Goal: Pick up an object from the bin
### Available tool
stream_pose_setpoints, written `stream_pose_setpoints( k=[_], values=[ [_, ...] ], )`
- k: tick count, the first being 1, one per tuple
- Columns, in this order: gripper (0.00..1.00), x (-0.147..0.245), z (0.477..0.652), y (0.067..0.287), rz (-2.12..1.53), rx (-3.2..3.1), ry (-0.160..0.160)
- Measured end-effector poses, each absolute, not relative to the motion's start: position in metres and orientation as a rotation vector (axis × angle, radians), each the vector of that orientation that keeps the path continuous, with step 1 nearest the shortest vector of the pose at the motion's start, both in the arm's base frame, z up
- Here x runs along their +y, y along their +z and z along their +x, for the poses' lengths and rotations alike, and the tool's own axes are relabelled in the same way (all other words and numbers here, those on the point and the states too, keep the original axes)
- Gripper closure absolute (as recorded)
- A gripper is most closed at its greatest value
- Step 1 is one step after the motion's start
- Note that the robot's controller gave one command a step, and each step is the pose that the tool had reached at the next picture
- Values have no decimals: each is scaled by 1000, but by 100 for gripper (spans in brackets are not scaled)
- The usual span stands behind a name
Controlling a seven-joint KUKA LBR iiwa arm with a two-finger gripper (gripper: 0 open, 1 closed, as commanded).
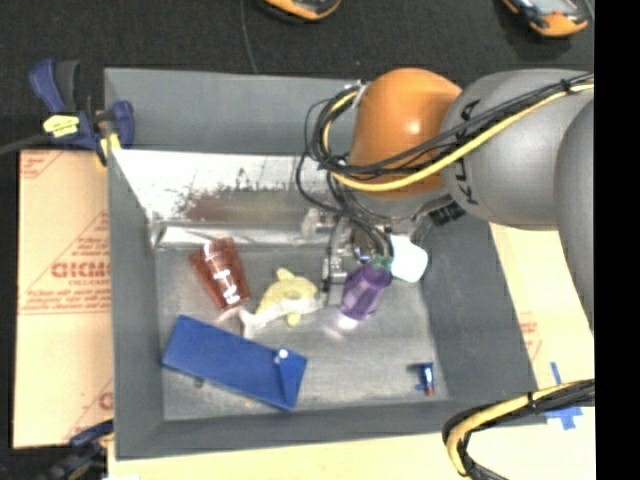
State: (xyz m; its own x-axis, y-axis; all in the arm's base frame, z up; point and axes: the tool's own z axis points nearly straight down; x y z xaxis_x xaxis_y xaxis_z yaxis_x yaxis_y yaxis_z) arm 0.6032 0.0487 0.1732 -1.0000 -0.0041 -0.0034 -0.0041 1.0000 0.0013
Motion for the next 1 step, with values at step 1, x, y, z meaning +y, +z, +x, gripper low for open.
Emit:
stream_pose_setpoints(
  k=[1],
  values=[
    [0, 54, 608, 89, -159, 3131, 1]
  ],
)
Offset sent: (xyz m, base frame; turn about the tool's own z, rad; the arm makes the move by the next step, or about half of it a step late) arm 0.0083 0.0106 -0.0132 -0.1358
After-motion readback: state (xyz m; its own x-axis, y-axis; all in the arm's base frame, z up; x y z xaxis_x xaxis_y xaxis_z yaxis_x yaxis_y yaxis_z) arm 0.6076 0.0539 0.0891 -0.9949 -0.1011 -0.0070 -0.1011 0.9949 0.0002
